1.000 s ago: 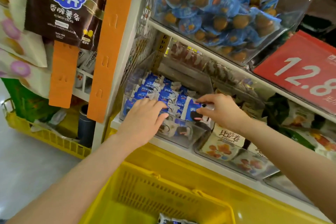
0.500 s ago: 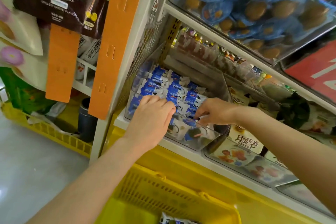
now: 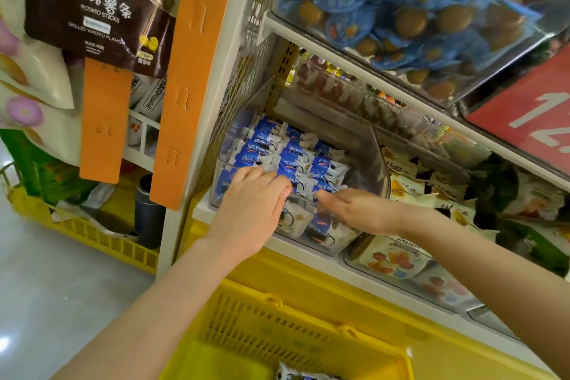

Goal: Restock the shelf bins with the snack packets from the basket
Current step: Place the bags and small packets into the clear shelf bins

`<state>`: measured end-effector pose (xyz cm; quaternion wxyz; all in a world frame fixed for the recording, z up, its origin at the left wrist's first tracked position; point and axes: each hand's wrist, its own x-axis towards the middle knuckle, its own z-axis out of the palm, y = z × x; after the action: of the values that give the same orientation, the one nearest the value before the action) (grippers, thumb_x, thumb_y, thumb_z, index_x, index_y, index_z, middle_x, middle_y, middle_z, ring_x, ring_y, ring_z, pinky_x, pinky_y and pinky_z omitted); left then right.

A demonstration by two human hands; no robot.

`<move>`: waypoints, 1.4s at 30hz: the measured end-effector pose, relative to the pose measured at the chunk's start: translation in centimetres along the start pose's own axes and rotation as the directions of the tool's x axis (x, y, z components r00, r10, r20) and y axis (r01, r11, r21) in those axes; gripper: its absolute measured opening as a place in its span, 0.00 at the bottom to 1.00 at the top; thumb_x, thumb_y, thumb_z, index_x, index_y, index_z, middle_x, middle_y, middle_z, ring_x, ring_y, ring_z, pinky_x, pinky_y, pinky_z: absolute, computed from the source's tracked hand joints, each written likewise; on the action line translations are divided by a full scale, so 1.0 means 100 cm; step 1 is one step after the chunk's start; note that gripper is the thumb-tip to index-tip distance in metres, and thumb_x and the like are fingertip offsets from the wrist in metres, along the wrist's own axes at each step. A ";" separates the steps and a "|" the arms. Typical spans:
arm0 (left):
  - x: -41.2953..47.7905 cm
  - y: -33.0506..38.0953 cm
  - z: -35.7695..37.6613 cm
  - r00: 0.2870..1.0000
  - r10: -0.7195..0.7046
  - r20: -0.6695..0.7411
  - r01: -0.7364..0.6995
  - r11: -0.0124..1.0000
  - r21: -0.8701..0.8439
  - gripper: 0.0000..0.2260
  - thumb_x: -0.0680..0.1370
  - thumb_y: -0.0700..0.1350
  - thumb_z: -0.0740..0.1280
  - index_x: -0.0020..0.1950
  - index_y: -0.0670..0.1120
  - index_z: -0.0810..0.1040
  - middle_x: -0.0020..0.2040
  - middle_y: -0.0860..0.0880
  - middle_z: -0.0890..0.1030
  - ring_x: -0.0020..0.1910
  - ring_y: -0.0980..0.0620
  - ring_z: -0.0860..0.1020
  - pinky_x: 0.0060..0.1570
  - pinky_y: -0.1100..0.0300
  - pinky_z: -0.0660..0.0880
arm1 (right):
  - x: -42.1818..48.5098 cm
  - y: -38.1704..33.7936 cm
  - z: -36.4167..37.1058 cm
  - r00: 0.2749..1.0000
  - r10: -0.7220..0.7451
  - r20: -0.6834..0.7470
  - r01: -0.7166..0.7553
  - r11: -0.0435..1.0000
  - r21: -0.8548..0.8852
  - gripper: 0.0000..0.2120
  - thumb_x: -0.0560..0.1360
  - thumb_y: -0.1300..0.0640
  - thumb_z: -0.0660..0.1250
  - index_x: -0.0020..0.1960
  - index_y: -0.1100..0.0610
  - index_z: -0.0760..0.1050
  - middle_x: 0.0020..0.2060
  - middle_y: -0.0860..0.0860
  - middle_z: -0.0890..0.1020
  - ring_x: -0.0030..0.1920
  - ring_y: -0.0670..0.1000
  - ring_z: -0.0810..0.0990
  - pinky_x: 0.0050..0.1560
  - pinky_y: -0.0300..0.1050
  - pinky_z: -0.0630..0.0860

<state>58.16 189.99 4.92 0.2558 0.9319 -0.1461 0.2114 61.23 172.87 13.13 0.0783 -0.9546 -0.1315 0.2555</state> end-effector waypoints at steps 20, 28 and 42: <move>-0.115 0.013 0.032 0.994 -0.109 0.033 0.106 0.991 0.081 0.13 0.77 0.40 0.64 0.61 0.42 0.74 0.57 0.43 0.77 0.56 0.43 0.75 0.55 0.48 0.73 | -0.079 0.078 0.174 0.727 -0.162 -0.667 0.217 0.976 -0.001 0.20 0.80 0.48 0.50 0.62 0.57 0.71 0.56 0.51 0.75 0.58 0.50 0.72 0.59 0.35 0.61; -0.185 -0.034 0.071 0.760 -0.584 0.284 0.548 0.812 0.202 0.18 0.80 0.45 0.57 0.68 0.40 0.66 0.63 0.39 0.71 0.60 0.39 0.71 0.57 0.47 0.67 | -0.042 0.143 0.314 0.982 0.096 -0.162 -0.091 0.995 0.036 0.19 0.82 0.48 0.50 0.71 0.53 0.61 0.66 0.48 0.68 0.65 0.46 0.68 0.58 0.34 0.64; -0.209 -0.054 0.094 0.693 -0.665 0.279 0.674 0.735 0.077 0.11 0.81 0.51 0.53 0.43 0.46 0.65 0.33 0.45 0.73 0.36 0.40 0.74 0.33 0.54 0.63 | -0.010 0.196 0.411 0.915 0.347 0.206 -0.359 0.933 0.022 0.33 0.79 0.48 0.60 0.76 0.59 0.47 0.74 0.57 0.57 0.73 0.57 0.58 0.70 0.46 0.60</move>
<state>45.06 192.84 -14.52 0.3055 0.9372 0.1642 -0.0367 43.61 157.28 -25.88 0.0456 -0.9296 0.0432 0.3632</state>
